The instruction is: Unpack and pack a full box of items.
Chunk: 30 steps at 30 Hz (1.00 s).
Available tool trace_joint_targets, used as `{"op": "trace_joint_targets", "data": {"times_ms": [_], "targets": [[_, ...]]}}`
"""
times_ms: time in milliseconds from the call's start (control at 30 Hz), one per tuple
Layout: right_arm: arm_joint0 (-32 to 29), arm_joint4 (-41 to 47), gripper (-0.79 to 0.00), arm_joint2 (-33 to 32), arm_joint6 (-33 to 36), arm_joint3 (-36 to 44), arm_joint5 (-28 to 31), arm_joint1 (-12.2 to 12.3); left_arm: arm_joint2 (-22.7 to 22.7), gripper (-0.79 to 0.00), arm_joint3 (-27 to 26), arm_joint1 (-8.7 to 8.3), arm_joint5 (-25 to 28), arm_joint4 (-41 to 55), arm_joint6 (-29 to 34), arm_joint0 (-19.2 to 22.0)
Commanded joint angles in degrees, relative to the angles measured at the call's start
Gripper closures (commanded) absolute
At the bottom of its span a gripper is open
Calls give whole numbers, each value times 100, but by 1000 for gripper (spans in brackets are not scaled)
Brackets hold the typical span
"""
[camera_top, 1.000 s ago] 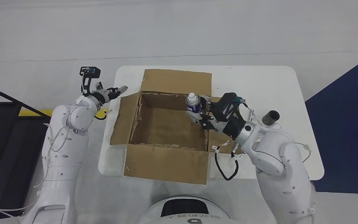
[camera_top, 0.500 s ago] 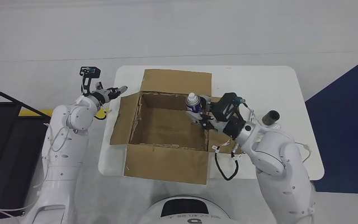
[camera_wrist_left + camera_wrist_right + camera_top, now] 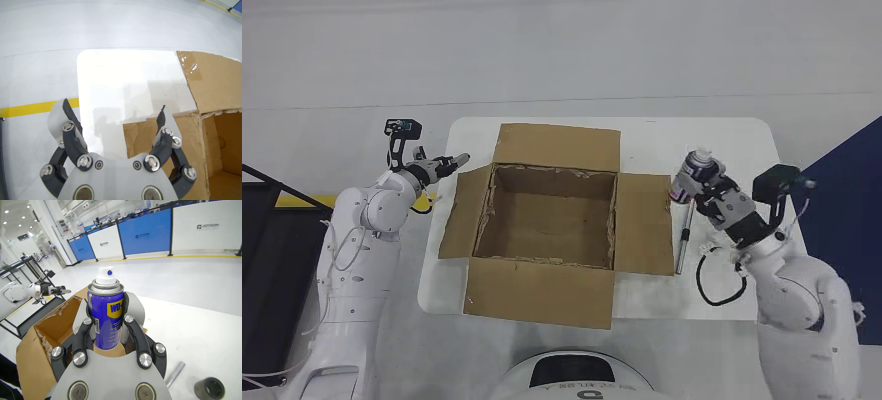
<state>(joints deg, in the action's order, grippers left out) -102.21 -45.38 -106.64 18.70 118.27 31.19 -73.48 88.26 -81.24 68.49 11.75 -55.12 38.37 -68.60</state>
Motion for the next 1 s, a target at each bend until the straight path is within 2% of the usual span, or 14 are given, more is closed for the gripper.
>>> {"op": "trace_joint_targets", "data": {"times_ms": [0, 200, 500, 567, 767, 967], "targets": [[-77, 252, 0, -408, -135, -262, 127, 23, 0, -785, 0, 0, 0, 0, 0, 0], [82, 645, 0, -1091, 101, -1046, 266, 125, 0, -785, 0, 0, 0, 0, 0, 0], [123, 670, 0, -1094, 222, -1139, 277, 143, 0, -785, 0, 0, 0, 0, 0, 0], [252, 559, 0, -1194, 271, -1296, -14, 166, 0, -785, 0, 0, 0, 0, 0, 0], [473, 1092, 0, -1872, 1447, -2046, 186, 362, 0, -785, 0, 0, 0, 0, 0, 0], [823, 1247, 0, -2209, 3136, -2454, -417, 592, 0, -785, 0, 0, 0, 0, 0, 0]]}}
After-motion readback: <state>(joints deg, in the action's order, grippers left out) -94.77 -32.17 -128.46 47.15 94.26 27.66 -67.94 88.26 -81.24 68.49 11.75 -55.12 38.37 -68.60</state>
